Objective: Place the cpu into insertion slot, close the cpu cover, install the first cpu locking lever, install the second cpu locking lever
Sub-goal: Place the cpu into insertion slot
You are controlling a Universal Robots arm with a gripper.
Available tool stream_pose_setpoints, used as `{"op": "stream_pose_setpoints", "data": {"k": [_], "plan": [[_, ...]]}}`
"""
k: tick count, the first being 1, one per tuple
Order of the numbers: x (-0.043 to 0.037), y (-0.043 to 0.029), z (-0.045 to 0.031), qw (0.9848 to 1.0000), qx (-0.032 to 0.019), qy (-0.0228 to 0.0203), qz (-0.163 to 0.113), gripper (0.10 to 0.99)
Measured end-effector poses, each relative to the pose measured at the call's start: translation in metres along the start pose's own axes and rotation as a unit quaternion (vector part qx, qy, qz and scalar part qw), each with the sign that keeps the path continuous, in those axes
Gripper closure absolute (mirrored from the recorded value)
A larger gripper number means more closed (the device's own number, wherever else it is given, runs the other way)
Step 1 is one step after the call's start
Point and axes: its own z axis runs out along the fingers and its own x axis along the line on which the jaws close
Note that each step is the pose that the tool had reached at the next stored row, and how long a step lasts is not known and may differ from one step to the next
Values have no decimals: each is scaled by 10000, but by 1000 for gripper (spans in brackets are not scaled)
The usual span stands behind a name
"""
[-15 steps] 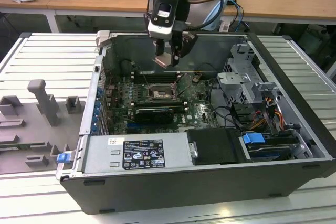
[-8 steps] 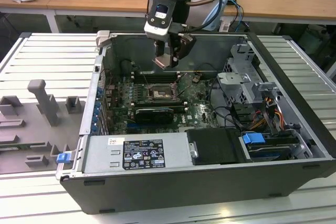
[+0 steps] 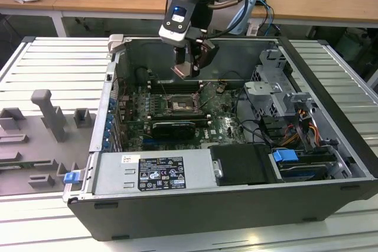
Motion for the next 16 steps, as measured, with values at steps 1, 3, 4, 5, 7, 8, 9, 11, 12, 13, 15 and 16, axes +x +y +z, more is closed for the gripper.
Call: {"op": "stream_pose_setpoints", "data": {"k": [1, 3, 4, 5, 7, 8, 9, 11, 12, 13, 15, 16], "plan": [[0, 0, 4, 10000, 1, 1, 30, 549], [-1, -1, 14, 9999, 5, 3, 120, 549], [-1, -1, 17, 9999, 7, 4, 150, 549], [-2, -2, 26, 9998, 10, 6, 206, 549], [-2, -2, 36, 9996, 14, 8, 271, 549], [-3, -2, 42, 9995, 19, 10, 311, 549], [-3, -2, 46, 9994, 23, 12, 346, 549], [-3, -3, 54, 9992, 27, 15, 406, 549], [-4, -3, 58, 9990, 30, 16, 438, 549], [-4, -3, 61, 9989, 32, 18, 464, 549], [-4, -3, 68, 9986, 40, 23, 524, 549], [-5, -3, 72, 9984, 45, 25, 563, 549]]}}
